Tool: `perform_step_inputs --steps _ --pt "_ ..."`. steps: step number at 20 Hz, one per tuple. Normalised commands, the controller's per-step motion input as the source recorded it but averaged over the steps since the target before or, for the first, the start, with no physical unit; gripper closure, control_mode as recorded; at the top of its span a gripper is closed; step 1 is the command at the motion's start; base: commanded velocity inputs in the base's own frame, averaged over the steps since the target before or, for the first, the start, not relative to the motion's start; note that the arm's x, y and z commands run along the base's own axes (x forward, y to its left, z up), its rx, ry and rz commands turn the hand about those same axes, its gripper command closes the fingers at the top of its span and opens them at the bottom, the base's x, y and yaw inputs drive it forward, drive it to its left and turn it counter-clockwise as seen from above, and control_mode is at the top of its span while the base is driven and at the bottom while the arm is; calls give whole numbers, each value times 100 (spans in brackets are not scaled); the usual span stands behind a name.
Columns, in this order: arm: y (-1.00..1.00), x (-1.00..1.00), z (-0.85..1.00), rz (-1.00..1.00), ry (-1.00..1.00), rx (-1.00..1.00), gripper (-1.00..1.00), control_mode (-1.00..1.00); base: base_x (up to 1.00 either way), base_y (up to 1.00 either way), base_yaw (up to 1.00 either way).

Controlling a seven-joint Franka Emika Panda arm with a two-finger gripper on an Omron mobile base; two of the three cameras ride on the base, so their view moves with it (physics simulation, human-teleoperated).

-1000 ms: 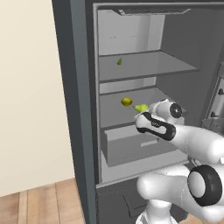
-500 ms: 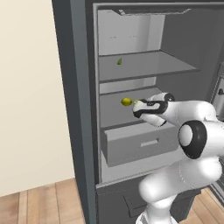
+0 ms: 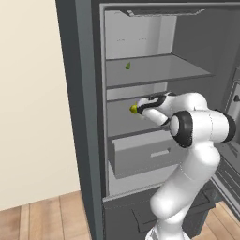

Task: Place the pear in the correct fridge rack based on whether it is a fruit or vegetable. Finally, close the fridge door.

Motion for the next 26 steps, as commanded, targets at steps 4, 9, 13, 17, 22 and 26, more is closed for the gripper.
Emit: perform_step_inputs --steps 4,9,13,17,22,26 --pt "-2 55 -51 0 0 0 100 -100 0 0 0" --pt "0 49 -55 0 -5 0 -100 -100 0 0 0" --pt "0 1 -36 0 -7 0 -100 -100 0 0 0" --pt "0 -31 17 0 0 0 -100 -100 0 0 0" --pt "6 -40 64 0 4 -1 -100 -100 0 0 0" --pt "0 -53 77 0 13 -3 -100 -100 0 0 0"
